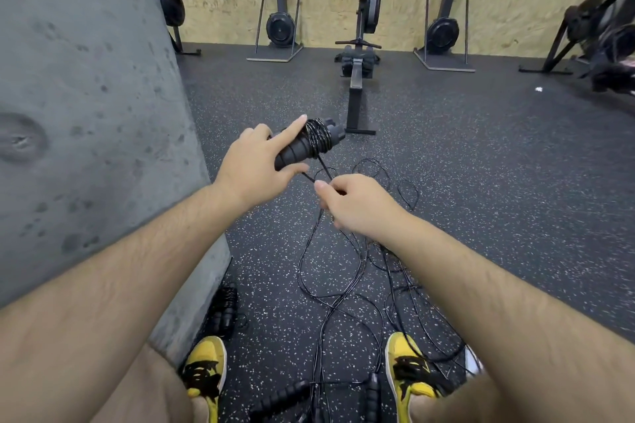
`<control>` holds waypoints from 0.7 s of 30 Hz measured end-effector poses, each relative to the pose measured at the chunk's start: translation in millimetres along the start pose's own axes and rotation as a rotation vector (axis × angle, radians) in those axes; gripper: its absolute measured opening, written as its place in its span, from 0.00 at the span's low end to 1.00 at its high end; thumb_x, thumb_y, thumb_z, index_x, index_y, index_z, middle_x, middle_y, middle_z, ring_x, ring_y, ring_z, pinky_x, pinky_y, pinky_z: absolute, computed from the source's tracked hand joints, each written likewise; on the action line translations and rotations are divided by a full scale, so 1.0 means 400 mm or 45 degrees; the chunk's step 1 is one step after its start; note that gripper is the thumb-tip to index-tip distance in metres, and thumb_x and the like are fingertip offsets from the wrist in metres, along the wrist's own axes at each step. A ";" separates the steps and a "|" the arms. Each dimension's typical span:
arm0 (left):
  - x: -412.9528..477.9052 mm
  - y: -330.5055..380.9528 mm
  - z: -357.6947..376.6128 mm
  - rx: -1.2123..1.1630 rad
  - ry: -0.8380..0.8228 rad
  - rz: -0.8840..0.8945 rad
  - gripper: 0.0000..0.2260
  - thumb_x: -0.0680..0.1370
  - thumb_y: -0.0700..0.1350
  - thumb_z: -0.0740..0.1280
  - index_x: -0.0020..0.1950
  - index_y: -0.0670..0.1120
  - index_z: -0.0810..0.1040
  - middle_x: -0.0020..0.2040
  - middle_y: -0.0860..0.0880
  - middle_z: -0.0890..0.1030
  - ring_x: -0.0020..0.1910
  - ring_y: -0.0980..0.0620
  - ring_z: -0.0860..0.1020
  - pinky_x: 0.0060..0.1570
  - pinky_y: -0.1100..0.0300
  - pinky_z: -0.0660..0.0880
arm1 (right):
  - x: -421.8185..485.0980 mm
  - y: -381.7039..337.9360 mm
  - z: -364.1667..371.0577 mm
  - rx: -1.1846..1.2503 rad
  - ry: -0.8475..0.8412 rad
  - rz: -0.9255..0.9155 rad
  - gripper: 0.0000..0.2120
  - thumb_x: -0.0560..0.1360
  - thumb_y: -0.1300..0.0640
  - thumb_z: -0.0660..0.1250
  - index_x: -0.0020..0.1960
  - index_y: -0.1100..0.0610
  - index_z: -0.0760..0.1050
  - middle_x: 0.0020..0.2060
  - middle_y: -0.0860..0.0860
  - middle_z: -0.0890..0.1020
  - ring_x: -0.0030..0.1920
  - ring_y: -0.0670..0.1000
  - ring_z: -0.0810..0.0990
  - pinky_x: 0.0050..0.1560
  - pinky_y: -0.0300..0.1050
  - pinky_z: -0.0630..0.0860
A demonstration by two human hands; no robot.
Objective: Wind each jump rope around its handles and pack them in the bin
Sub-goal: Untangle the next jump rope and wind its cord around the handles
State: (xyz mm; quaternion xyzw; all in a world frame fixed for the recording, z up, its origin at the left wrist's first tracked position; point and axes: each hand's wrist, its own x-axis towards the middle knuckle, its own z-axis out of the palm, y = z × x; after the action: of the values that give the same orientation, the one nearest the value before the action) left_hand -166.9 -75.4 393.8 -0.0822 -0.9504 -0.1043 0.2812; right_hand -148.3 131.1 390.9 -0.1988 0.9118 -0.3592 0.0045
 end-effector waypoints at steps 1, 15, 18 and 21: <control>0.001 0.004 0.001 -0.012 -0.033 -0.066 0.35 0.77 0.65 0.67 0.80 0.63 0.57 0.45 0.47 0.68 0.49 0.40 0.72 0.52 0.46 0.74 | 0.003 0.002 -0.002 -0.030 0.007 -0.002 0.26 0.82 0.43 0.58 0.46 0.65 0.79 0.32 0.57 0.81 0.30 0.51 0.73 0.38 0.47 0.75; 0.028 -0.011 0.021 -0.014 -0.194 -0.570 0.35 0.77 0.71 0.58 0.81 0.64 0.50 0.66 0.38 0.75 0.65 0.34 0.73 0.61 0.44 0.73 | 0.026 0.010 -0.005 -0.275 0.104 -0.227 0.26 0.80 0.41 0.62 0.32 0.60 0.76 0.42 0.48 0.75 0.41 0.54 0.78 0.45 0.45 0.75; 0.033 -0.026 0.032 -0.044 -0.236 -0.651 0.36 0.76 0.72 0.57 0.81 0.65 0.49 0.69 0.39 0.75 0.67 0.35 0.73 0.61 0.45 0.74 | 0.034 0.007 0.008 -0.293 0.159 -0.491 0.24 0.81 0.45 0.62 0.31 0.58 0.74 0.42 0.50 0.75 0.41 0.53 0.76 0.46 0.47 0.73; 0.027 -0.029 0.035 0.016 -0.267 -0.641 0.36 0.77 0.72 0.57 0.81 0.64 0.48 0.68 0.39 0.76 0.65 0.35 0.74 0.59 0.45 0.74 | 0.039 0.010 0.007 -0.246 0.042 -0.498 0.22 0.79 0.44 0.62 0.34 0.59 0.77 0.31 0.53 0.78 0.37 0.53 0.76 0.42 0.48 0.74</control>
State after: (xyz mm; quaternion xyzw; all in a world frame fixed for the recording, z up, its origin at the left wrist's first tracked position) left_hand -185.5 -81.9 386.4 0.1480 -0.9655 -0.1560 0.1468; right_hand -163.6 126.4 388.2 -0.3655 0.8860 -0.2673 -0.0994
